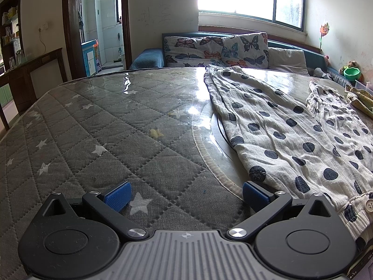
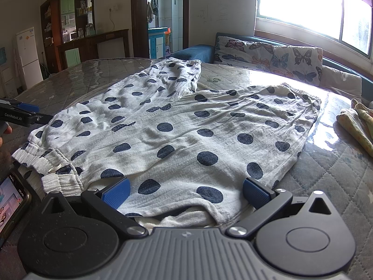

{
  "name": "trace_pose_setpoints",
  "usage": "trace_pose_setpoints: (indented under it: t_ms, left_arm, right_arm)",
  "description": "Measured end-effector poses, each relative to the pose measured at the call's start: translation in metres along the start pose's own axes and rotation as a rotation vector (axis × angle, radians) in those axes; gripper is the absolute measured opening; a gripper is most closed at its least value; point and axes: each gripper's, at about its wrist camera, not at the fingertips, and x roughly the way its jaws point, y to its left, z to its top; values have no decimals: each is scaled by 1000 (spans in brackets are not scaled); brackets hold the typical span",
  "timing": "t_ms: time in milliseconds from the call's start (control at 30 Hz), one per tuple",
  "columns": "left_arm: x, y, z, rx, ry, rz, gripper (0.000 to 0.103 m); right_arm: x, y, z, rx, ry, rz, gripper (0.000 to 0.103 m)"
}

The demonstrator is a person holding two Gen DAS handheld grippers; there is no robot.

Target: Fold clothes

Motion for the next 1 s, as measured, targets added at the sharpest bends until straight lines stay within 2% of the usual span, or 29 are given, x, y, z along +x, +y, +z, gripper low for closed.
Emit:
trace_pose_setpoints:
  t_ms: [433,1000]
  left_arm:
    - [3,-2,10,-11,69,16,103]
    - [0,-2,10,-26,87,27,103]
  right_arm:
    - [0,-1,0,5,1,4,103]
    - [0,-1,0,4,1,4,103]
